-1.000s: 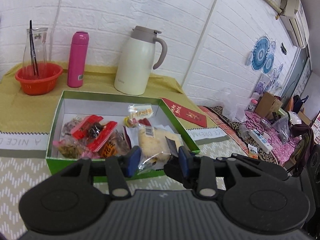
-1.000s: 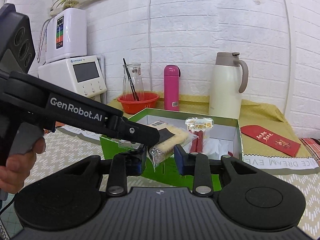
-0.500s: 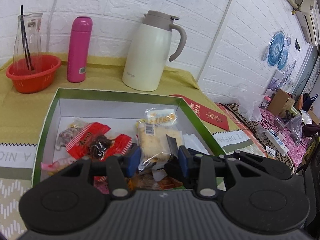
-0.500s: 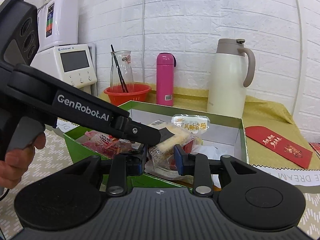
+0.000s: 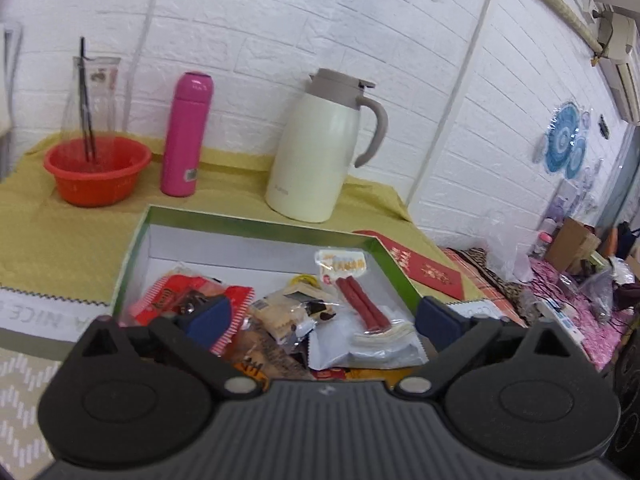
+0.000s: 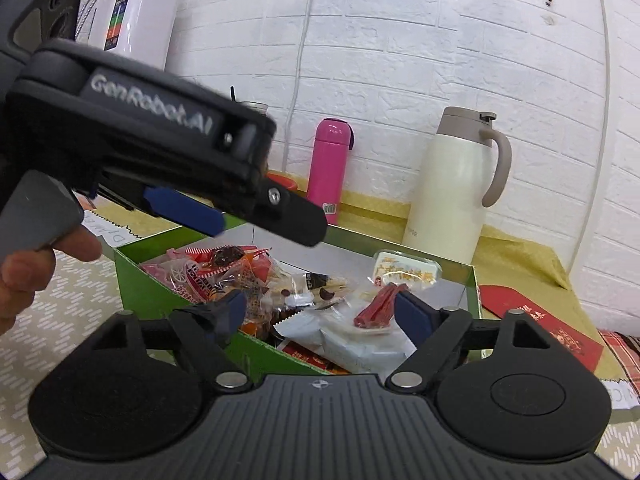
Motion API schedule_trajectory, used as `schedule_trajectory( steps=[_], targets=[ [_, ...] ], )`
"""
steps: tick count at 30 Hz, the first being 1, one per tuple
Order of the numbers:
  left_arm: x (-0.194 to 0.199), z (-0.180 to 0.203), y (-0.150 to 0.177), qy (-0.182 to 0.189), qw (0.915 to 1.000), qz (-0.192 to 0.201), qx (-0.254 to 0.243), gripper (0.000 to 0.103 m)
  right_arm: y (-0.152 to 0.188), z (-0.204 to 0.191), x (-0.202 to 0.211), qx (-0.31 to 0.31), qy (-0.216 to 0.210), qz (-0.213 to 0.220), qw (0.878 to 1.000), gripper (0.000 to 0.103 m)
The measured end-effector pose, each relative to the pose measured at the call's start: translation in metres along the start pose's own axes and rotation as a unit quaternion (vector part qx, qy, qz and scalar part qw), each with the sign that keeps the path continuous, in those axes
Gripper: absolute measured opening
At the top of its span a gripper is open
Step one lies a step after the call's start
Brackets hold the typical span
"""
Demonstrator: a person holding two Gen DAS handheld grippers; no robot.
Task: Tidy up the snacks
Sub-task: 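Withdraw the right gripper from the green box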
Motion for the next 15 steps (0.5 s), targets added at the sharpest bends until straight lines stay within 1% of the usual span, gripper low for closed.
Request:
schedule_trajectory(
  steps=[2, 7, 11, 15],
  targets=[
    [0.014, 0.003, 0.001, -0.021, 0.9996, 0.009, -0.015, 0.098, 0.001, -0.004, 0.011, -0.003, 0.008, -0.001, 1.000, 0.103],
    [0.053, 0.005, 0.011, -0.049, 0.9984, 0.018, -0.021, 0.098, 0.002, -0.012, 0.041, -0.009, 0.041, -0.018, 0.999, 0.103],
    [0.089, 0.006, 0.024, -0.064, 0.9976, 0.024, -0.015, 0.098, 0.003, -0.015, 0.066, -0.032, 0.050, -0.035, 0.998, 0.103],
    [0.122, 0.012, 0.044, -0.098, 0.9944, 0.022, -0.031, 0.098, 0.006, -0.022, 0.096, -0.059, 0.055, -0.043, 0.996, 0.103]
  ],
)
Point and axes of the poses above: each gripper's, at about its wrist camera, not at the fingertips, and x roughly against the way its jaws point, z to its right, y to its underside, the point moved 4 cm from there along -x, roughly the way its jaws point, and after that the axes turned 4 degrees about -y, right-handed, at the moved point
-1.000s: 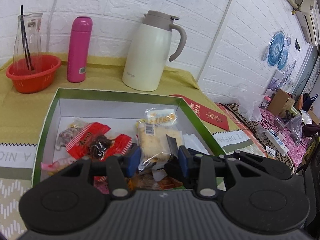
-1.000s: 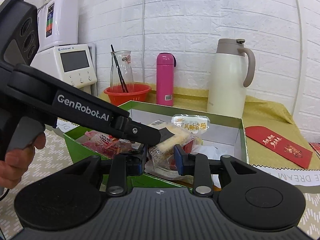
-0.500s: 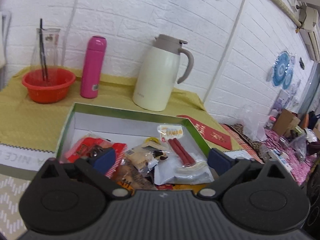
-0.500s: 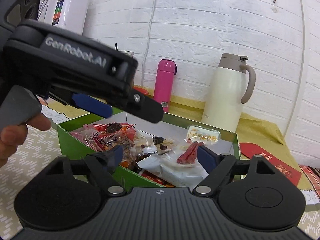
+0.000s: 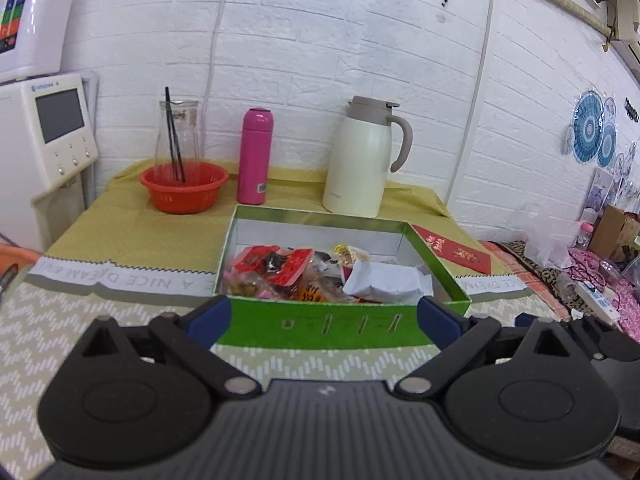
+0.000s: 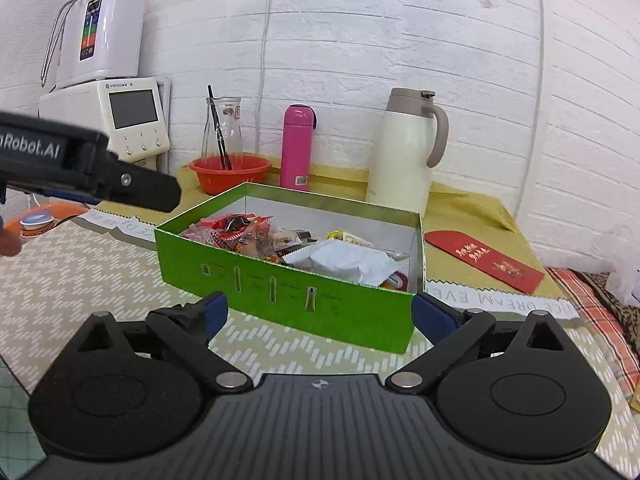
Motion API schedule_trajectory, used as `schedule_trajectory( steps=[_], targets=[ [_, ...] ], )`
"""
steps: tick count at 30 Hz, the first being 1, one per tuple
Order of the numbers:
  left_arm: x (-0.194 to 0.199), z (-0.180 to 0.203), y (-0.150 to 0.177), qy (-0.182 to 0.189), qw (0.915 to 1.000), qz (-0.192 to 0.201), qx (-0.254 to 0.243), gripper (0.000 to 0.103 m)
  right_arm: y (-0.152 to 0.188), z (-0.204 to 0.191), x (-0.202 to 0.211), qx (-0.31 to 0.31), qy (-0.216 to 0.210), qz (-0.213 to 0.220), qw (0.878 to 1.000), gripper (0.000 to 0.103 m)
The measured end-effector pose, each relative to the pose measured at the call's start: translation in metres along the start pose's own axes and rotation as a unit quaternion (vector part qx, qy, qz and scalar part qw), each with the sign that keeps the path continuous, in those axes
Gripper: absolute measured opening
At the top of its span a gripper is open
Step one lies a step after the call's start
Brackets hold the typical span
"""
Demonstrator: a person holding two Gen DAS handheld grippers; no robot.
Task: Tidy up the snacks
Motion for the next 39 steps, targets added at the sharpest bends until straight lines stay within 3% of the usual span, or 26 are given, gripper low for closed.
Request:
schedule_trajectory(
  steps=[9, 20, 39],
  targets=[
    [0.042, -0.001, 0.053, -0.068, 0.9973, -0.016, -0.023, 0.098, 0.025, -0.002, 0.047, -0.046, 0.020, -0.029, 0.998, 0.103],
    [0.051, -0.003, 0.085, -0.118, 0.9920, -0.040, -0.024, 0.098, 0.048, -0.006, 0.063, -0.068, 0.032, -0.033, 0.997, 0.103],
    [0.055, -0.002, 0.093, -0.119, 0.9914, -0.045, -0.030, 0.098, 0.057, -0.007, 0.066, -0.059, 0.049, -0.040, 0.996, 0.103]
  ],
)
Point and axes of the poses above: each gripper's, at about its wrist camera, not at the fingertips, and x roughly against the way its jaws point, z to its right, y to its underside, the point moved 4 cm from there along -x, roughly the way its jaws point, and after that the axes turned 4 degrees about -y, right-handed, at the moved point
